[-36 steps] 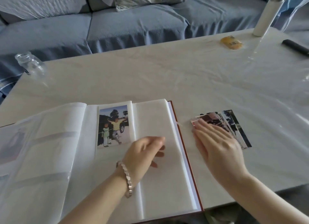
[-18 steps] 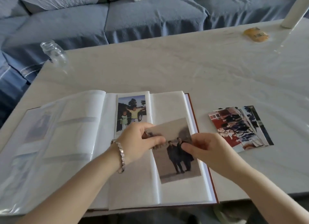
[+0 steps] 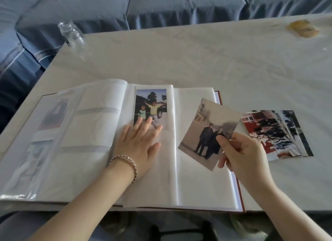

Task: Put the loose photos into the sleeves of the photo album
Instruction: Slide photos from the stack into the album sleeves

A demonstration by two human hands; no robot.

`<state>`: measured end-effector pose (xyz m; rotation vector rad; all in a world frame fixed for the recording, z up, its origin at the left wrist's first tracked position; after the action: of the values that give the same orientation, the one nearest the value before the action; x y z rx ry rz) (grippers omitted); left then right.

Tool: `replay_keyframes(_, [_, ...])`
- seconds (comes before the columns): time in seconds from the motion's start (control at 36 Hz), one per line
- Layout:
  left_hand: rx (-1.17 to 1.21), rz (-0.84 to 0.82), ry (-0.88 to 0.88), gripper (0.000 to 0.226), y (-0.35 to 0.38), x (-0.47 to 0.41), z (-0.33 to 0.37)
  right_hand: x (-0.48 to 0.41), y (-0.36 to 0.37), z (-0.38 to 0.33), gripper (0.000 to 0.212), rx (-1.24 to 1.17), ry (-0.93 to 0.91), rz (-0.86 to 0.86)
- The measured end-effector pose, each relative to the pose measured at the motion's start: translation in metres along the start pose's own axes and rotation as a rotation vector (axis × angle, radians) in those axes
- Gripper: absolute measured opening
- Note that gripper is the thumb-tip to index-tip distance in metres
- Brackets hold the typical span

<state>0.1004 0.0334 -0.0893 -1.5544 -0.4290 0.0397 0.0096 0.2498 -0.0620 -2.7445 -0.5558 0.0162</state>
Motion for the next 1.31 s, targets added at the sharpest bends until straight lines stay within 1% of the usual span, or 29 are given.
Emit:
replay_keyframes(0.17, [0.02,0.035,0.009,0.075,0.001,0.001,-0.004,0.003,0.016,-0.002,0.014,0.032,0.024,0.004])
replay_keyframes(0.58, [0.048,0.074,0.01,0.073,0.006,0.001,-0.006,0.007,0.019,-0.012,0.018,0.136,-0.071,0.073])
replay_keyframes(0.69, [0.062,0.087,0.016,0.073,0.005,0.002,-0.005,0.009,0.021,-0.01,0.02,0.173,-0.096,0.053])
replay_keyframes(0.81, [0.075,0.087,0.015,0.071,0.006,0.002,-0.006,0.012,0.027,-0.008,0.019,0.221,-0.091,-0.019])
replay_keyframes(0.86, [0.078,0.083,0.015,0.07,0.006,0.001,-0.006,0.016,0.032,-0.006,0.016,0.223,-0.072,-0.089])
replay_keyframes(1.0, [0.069,0.066,0.02,0.073,0.006,-0.001,-0.007,0.024,0.044,-0.002,0.016,0.294,0.004,-0.286])
replay_keyframes(1.11, [0.08,0.072,0.024,0.079,0.004,0.0,-0.005,0.028,0.051,0.002,0.012,0.256,0.064,-0.39])
replay_keyframes(1.17, [0.12,0.109,0.03,0.078,0.002,0.001,-0.005,0.027,0.048,0.004,0.013,0.218,0.079,-0.377])
replay_keyframes(1.19, [0.139,0.137,0.057,0.074,-0.001,0.002,-0.004,0.025,0.044,0.004,0.013,0.192,0.086,-0.348])
replay_keyframes(1.25, [0.213,0.205,0.11,0.059,-0.005,0.003,0.0,0.02,0.034,0.003,0.015,0.137,0.084,-0.25])
replay_keyframes(1.28, [0.262,0.239,0.121,0.057,-0.005,0.004,0.001,0.016,0.028,0.002,0.015,0.113,0.075,-0.191])
replay_keyframes(1.31, [0.328,0.227,0.115,0.06,-0.004,0.005,0.002,0.013,0.022,0.0,0.015,0.09,0.066,-0.137])
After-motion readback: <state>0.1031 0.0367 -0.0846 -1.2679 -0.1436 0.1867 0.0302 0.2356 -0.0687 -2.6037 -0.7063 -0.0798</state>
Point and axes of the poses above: each hand's wrist, its own x-axis away from the middle knuckle, its own y-axis out of the palm, z = x × y, the point moved 4 cm from there along -x, towards the middle knuckle
